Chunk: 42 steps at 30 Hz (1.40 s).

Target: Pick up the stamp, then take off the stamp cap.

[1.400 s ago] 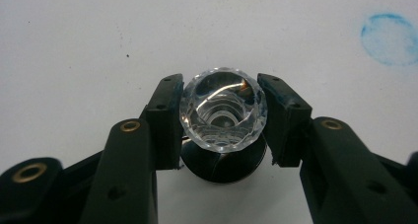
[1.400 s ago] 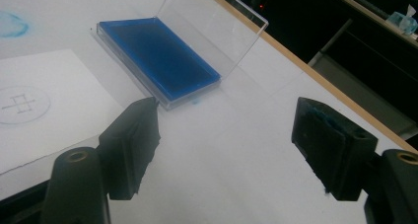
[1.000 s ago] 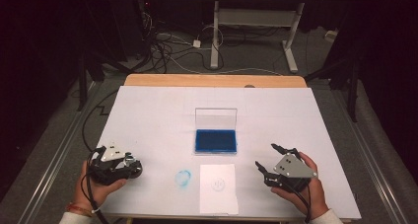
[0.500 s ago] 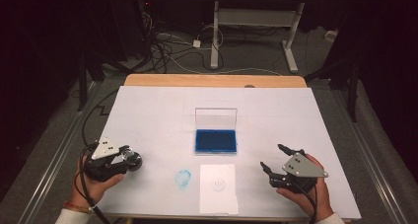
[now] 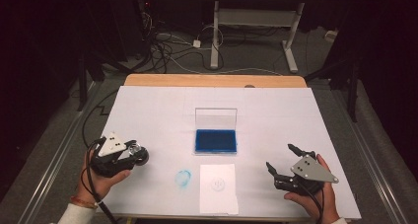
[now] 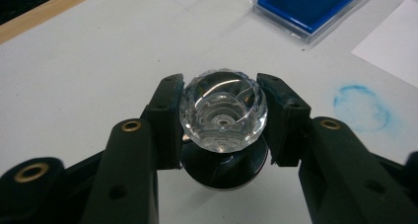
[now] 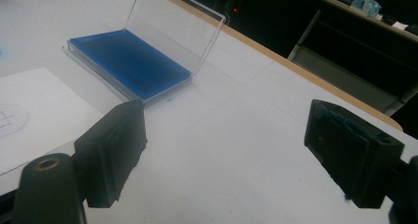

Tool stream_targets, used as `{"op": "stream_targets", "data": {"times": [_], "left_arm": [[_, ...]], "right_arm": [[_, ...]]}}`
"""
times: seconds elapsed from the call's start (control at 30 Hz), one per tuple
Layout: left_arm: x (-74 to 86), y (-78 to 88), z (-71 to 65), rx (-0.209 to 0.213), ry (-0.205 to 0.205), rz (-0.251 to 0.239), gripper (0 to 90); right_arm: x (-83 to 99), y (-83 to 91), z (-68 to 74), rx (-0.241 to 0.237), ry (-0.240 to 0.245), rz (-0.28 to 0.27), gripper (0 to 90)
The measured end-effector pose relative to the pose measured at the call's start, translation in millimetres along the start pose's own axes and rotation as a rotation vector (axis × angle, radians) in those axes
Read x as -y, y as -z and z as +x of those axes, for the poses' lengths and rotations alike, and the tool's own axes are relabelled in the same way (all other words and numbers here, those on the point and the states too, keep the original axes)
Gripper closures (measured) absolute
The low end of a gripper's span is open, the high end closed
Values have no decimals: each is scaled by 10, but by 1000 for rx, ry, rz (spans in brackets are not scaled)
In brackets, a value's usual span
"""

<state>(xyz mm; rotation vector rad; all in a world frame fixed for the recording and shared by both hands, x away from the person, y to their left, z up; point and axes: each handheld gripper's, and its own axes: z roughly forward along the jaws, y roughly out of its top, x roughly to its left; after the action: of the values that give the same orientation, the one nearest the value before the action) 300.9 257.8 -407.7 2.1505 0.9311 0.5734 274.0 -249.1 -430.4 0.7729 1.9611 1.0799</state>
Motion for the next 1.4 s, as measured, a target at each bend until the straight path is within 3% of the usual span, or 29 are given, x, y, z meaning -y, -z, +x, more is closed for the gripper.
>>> {"op": "stream_targets", "data": {"times": [0.2, 0.4, 0.67, 0.93, 1.4], "left_arm": [[-90, -49, -6, 19, -16, -11, 545], [-243, -110, -32, 43, -43, -33, 546], [-388, -143, -73, 50, -60, -62, 546], [-474, -168, -104, 61, -90, -80, 546], [-584, -192, -186, 83, -106, -98, 545]], "right_arm": [[26, 8, 6, 1, 2, 15, 165], [36, 24, -6, 33, 12, 18, 170], [44, 26, 1, 43, 2, 24, 175], [45, 27, 4, 40, 9, 25, 176], [34, -32, 22, 30, 13, 30, 176]]}}
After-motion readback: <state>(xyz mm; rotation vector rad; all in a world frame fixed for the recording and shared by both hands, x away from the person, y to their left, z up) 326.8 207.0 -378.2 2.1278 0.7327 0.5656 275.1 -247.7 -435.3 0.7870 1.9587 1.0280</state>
